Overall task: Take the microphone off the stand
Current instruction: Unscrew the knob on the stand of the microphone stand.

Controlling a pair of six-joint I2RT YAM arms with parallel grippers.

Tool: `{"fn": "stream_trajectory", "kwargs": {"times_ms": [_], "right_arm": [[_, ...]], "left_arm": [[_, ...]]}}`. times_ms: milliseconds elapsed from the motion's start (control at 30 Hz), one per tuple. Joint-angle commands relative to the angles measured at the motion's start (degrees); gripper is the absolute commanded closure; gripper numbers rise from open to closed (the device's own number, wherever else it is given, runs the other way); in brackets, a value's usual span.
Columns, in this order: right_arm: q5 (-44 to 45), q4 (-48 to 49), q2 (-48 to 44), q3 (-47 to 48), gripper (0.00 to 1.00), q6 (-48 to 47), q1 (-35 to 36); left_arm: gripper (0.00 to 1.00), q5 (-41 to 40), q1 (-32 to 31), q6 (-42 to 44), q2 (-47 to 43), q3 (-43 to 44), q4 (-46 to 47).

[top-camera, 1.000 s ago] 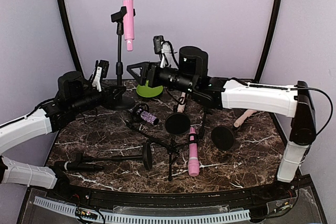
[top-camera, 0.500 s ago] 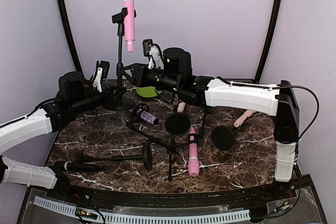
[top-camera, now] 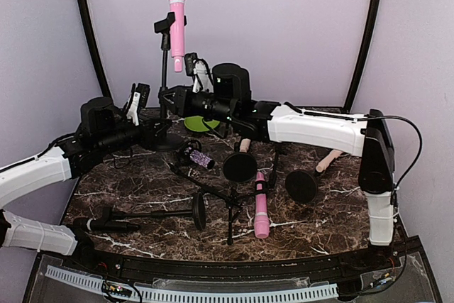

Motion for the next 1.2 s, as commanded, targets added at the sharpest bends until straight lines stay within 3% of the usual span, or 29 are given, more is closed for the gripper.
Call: {"fn": "stream_trajectory", "kwargs": {"times_ms": [0,333,533,667,833,1033,1167], "right_arm": [[-1.97,2.64,0.9,2.52,0.69,-0.7,0.24],[-6.94,5.16,-1.32,-0.23,0.91,-3.69,-0.56],[-21.38,13.74,-4.09,-5.95,0.94,-0.87,-3.8],[-33.65,20.4,-4.92,-8.18,0.94,1.6,-5.64],[-43.9,24.64,-5.27,-9.09,0.94,4.71,-6.77],[-43.19,23.06,-6.87,-10.84,0.9,2.64,-6.88],[-38.16,23.09,-8.68,-13.67,0.71,1.87,-7.5]], "left_arm": [[1.0,1.34,-0.16,-0.02,-1.0,2.31,5.8],[1.0,4.12,-0.11,0.51,-0.93,2.99,5.87],[1.0,16.4,-0.13,0.93,-1.67,2.48,10.33],[1.0,26.91,-0.14,-0.47,-1.12,2.3,14.1],[1.0,33.11,-0.16,-1.42,0.56,3.36,15.18],[1.0,32.66,-0.16,-1.11,0.82,3.37,14.78],[1.0,28.78,-0.09,-0.15,-0.31,2.69,14.43]]}}
